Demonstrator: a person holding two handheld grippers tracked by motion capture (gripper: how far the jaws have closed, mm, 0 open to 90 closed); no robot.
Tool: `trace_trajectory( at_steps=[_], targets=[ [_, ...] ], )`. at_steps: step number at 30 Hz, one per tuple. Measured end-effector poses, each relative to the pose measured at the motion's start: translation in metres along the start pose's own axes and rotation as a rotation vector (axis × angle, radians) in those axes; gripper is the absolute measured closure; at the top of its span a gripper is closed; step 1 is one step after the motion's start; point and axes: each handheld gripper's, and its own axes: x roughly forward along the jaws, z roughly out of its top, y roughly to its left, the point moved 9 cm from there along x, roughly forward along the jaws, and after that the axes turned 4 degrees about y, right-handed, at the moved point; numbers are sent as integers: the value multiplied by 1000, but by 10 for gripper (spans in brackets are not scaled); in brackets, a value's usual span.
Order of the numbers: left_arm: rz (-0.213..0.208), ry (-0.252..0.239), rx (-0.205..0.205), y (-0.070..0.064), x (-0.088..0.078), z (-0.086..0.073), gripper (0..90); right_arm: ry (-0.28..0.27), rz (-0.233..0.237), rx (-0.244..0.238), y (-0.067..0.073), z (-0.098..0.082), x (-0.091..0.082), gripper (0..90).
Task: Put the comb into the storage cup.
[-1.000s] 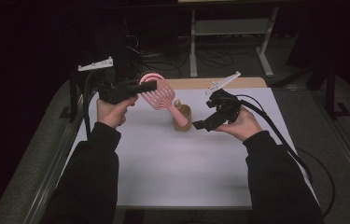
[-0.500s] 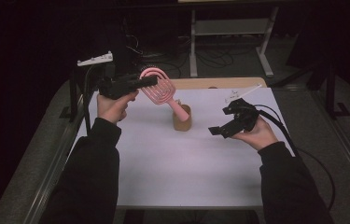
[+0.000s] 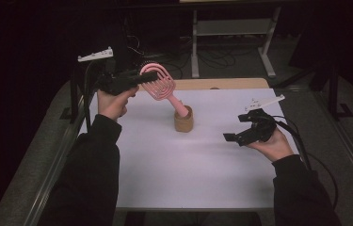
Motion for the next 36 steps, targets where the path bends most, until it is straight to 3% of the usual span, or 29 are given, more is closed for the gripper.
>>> trace_trajectory(
  at_steps=[9, 14, 26, 36],
  targets=[
    [23, 27, 43, 7, 6, 5, 635, -29, -25, 20, -5, -25, -10, 0],
    [45, 40, 54, 17, 14, 3, 635, -68, -35, 65, -13, -44, -20, 0],
    [74, 55, 52, 32, 29, 1, 635, -113, -61, 103, -20, -74, -30, 0],
    [78, 67, 52, 34, 35, -2, 635, -151, -72, 121, -23, -89, -34, 0]
  ],
)
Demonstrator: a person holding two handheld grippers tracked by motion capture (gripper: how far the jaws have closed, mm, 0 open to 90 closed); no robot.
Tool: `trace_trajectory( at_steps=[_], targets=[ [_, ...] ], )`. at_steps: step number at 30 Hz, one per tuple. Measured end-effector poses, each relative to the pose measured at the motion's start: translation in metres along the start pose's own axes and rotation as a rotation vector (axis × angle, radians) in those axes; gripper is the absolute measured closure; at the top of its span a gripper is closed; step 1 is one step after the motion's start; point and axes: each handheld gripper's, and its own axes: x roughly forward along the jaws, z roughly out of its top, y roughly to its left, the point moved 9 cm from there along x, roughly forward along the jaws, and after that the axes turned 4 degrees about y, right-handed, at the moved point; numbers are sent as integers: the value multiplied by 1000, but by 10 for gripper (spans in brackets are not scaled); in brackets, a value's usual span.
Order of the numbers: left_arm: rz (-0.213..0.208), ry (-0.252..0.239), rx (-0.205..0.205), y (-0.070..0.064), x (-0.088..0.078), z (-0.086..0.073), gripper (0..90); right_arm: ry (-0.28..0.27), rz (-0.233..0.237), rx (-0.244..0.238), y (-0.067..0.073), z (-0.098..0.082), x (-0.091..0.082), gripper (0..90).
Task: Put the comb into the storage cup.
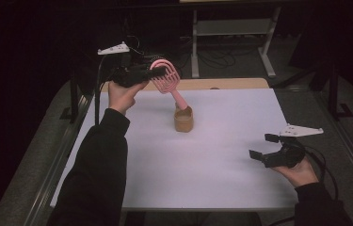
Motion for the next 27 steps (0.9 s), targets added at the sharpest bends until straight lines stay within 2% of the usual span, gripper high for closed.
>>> trace_trajectory(
  at_steps=[9, 19, 27],
  targets=[
    [4, 35, 11, -2, 7, -7, 635, -15, -8, -7, 0, -7, -2, 0],
    [14, 44, -5, 0, 10, -16, 635, -49, -23, 6, -2, -8, -10, 0],
    [24, 66, 6, 0, 15, -25, 635, -50, -22, 9, -2, -10, -8, 0]
  ],
)
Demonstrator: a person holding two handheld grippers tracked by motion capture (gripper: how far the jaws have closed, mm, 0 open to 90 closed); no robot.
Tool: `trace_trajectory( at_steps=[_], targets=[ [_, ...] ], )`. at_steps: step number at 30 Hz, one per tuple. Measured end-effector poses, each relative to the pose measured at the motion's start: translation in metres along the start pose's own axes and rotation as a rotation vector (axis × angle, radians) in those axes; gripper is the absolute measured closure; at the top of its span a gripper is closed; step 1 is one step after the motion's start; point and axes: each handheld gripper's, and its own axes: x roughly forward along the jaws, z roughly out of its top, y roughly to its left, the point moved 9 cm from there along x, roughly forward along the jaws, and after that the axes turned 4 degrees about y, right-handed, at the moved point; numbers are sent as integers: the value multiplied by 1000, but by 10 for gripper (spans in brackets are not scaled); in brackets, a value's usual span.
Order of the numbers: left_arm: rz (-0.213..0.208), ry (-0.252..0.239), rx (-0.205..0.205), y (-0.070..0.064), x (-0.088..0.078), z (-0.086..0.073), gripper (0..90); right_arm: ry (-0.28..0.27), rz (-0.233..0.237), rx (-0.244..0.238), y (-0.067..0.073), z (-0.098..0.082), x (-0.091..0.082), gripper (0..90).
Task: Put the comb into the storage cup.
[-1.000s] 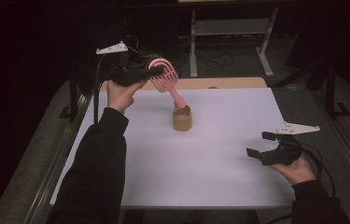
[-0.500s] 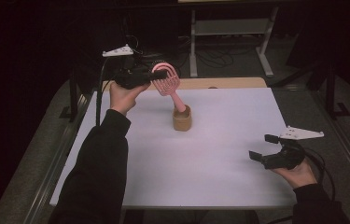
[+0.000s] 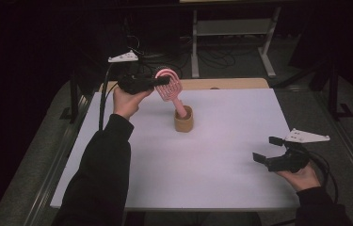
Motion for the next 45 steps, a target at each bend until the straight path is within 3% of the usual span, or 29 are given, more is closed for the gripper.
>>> trace_trajectory(
  at_steps=[16, 34, 45],
  targets=[
    [3, 16, 1, -1, 10, -12, 635, 0, -1, 3, -1, -2, 3, 0],
    [3, 12, -31, 5, 26, -28, 635, 19, 5, 12, -2, -6, 5, 0],
    [6, -16, -74, 13, 28, -35, 634, 29, 2, 15, -2, -8, 5, 0]
  ],
)
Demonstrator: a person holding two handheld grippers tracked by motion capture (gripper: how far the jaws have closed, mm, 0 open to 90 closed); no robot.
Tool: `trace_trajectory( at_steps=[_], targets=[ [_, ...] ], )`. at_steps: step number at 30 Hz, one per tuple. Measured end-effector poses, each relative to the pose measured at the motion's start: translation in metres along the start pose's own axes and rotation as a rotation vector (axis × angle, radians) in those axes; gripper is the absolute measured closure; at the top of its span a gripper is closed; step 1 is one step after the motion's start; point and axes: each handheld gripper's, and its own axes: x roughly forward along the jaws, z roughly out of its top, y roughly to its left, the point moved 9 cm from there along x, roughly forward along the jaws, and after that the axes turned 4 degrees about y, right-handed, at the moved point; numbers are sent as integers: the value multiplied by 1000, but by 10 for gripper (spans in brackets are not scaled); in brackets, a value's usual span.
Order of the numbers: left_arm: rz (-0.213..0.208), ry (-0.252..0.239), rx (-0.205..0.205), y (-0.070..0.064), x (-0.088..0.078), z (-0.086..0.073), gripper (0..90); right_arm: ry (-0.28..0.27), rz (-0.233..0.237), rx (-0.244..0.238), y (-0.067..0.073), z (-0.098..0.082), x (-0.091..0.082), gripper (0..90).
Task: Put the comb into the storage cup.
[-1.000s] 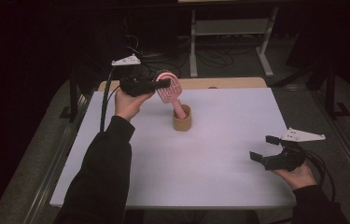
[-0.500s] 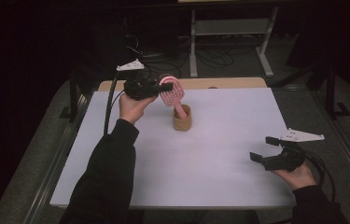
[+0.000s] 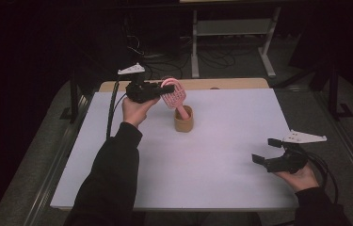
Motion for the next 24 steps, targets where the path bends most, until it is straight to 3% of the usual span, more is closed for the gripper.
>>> trace_trajectory(
  at_steps=[4, 13, 18, 24],
  targets=[
    [16, 14, -4, 4, 2, -6, 633, 2, -1, -3, 0, 0, 0, 0],
    [18, -11, -34, 10, -2, -9, 632, 7, -2, -3, 0, -1, 1, 0],
    [65, -42, -35, 16, -6, -10, 612, 7, -12, -8, -2, -2, 1, 0],
    [71, -50, -41, 18, -11, -14, 605, 6, -26, 1, -6, -4, 1, 0]
  ],
)
